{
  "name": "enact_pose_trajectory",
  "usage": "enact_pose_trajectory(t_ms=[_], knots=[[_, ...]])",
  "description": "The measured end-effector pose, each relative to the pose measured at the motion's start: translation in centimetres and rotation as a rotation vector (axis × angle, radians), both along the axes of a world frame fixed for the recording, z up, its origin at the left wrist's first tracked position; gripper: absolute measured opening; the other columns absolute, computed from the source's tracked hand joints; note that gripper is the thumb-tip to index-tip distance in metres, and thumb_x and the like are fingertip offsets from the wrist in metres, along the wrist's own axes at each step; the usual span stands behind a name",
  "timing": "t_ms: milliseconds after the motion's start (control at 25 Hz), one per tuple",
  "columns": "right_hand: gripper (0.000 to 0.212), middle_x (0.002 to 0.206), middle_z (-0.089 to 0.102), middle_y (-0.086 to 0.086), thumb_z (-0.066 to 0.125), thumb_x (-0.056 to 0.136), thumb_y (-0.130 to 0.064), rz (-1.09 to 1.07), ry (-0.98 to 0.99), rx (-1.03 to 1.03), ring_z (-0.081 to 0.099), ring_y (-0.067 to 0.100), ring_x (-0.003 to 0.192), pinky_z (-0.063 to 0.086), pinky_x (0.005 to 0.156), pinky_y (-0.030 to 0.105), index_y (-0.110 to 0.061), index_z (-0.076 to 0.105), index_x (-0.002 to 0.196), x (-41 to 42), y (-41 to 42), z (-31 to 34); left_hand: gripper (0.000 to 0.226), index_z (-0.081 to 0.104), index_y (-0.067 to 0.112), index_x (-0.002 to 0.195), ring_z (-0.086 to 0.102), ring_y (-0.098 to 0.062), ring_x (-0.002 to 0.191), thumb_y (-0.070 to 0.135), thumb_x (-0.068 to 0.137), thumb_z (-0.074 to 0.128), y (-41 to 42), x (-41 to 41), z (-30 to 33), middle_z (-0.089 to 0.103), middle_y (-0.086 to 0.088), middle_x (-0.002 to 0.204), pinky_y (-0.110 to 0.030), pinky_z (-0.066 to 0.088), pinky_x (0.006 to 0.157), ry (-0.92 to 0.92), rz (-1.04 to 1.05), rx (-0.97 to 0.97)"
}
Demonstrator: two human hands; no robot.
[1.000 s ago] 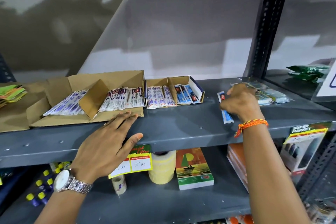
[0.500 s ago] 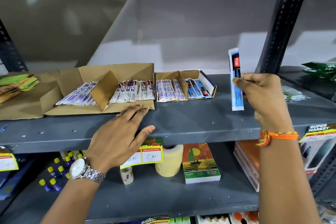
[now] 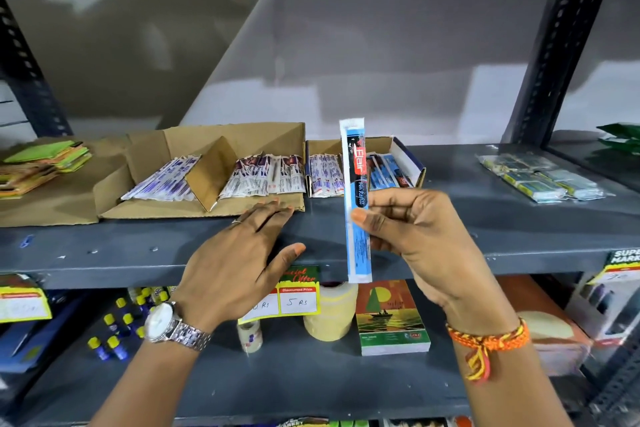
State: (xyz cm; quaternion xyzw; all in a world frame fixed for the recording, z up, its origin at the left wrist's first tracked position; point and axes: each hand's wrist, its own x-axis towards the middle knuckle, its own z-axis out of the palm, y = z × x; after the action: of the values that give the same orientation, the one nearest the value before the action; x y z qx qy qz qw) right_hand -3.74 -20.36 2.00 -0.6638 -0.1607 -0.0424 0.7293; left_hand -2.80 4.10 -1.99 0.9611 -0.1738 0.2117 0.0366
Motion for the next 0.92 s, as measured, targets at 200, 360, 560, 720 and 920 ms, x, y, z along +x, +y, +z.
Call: enact_pose_trajectory(t_ms=[200,360,560,720,920], knots=[[0.007,0.082,0.08,0.008,0.078,0.076,-0.013,0.002,-0.015,-0.003,0.072,0.011,0.069,0.059,0.061,0.023,-0.014,0.077,0.083,0.2,-0.3,0.4,0.077,0.035,0.023,0.151,0.033,-0.017,0.145,0.071,0.097,0.01,0.1,0.0,0.0,0.04,0.001,0.156,-0.037,0.042,0.108,0.008,-0.011,-0.009],[0.021,0.078,0.08,0.004,0.078,0.065,-0.02,-0.001,-0.031,0.034,0.071,0.011,0.068,0.058,0.058,0.021,-0.014,0.077,0.085,0.5,-0.9,1.2,0.078,0.034,0.024,0.153,0.03,-0.016,0.147,0.071,0.096,0.01,0.1,0.0,-0.1,0.038,0.002,0.159,-0.038,0.039,0.111,0.016,0.003,-0.003],[0.019,0.071,0.078,0.003,0.082,0.068,-0.015,-0.138,-0.074,0.059,0.064,0.015,0.06,0.052,0.055,0.022,-0.012,0.077,0.086,3.7,-3.8,3.4,0.076,0.032,0.026,0.152,0.041,-0.018,0.139,0.071,0.096,0.007,-0.1,-0.2,0.1,0.04,0.004,0.154,-0.039,0.049,0.1,0.012,0.026,0.009],[0.022,0.07,0.077,0.003,0.082,0.076,-0.005,-0.358,-0.09,-0.093,0.07,0.017,0.062,0.058,0.061,0.028,-0.009,0.072,0.095,8.8,-5.8,5.2,0.076,0.03,0.026,0.155,0.032,-0.014,0.146,0.07,0.097,0.009,0.0,-0.1,-0.1,0.034,0.005,0.161,-0.036,0.041,0.109,0.009,0.02,0.005],[0.036,0.091,0.074,0.017,0.082,0.076,0.0,-0.41,-0.013,-0.437,0.074,0.026,0.079,0.061,0.067,0.033,0.001,0.069,0.11,15.1,-5.1,5.9,0.078,0.029,0.026,0.156,0.027,-0.012,0.148,0.072,0.096,0.009,0.1,-0.1,-0.2,0.031,0.005,0.163,-0.034,0.036,0.112,0.016,0.012,-0.004]])
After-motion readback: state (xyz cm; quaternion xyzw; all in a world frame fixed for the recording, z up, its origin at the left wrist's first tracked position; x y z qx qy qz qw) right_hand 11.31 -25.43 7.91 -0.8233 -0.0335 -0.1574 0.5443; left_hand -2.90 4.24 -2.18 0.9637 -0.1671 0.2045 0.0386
